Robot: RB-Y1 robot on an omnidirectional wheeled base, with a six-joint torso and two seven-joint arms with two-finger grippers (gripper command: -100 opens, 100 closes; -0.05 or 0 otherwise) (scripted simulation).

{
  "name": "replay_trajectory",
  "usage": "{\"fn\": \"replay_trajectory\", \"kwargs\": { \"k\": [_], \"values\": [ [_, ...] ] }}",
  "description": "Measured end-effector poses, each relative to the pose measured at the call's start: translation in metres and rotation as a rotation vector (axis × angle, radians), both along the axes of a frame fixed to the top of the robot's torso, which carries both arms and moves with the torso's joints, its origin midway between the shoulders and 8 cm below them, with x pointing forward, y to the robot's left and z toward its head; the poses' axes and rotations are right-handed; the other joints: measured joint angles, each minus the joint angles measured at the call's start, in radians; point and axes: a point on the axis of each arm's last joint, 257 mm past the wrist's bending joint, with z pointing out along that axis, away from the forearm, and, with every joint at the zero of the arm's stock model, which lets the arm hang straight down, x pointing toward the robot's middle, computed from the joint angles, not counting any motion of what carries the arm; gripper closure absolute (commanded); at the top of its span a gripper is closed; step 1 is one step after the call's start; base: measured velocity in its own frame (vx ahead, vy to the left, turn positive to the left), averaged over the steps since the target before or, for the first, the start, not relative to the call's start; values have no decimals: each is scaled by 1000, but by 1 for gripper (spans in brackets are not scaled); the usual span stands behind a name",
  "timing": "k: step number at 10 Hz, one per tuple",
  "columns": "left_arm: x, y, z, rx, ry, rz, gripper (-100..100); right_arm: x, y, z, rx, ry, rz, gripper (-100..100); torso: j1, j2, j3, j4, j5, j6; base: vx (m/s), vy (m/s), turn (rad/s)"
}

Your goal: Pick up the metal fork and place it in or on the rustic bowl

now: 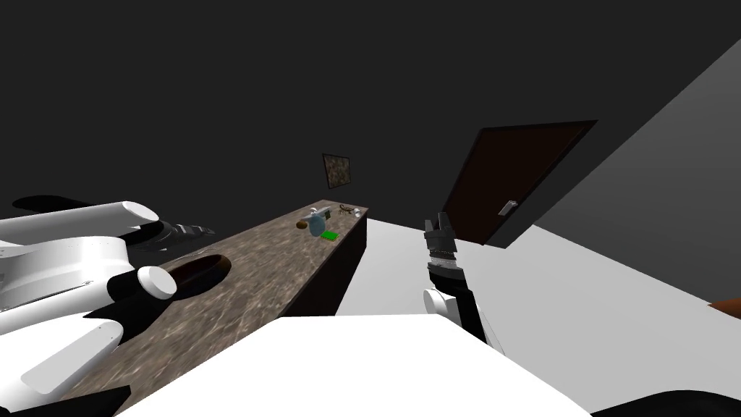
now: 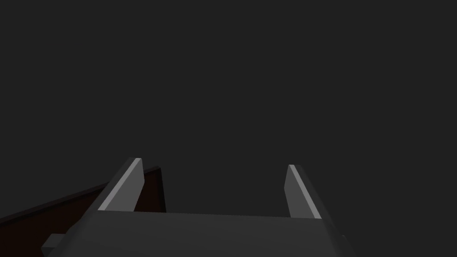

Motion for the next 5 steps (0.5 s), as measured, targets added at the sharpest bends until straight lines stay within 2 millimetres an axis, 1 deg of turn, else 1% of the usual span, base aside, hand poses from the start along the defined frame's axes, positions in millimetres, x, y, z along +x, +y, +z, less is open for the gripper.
{"fn": "replay_trajectory", "kwargs": {
  "k": [1,5],
  "values": [
    [0,0,1,-1,1,0,0,0,0,0,0,0,0,0,1,0,0,0,1,0,0,0,0],
    [0,0,1,-1,1,0,0,0,0,0,0,0,0,0,2,-1,0,0,1,0,0,0,0]
  ]
}}
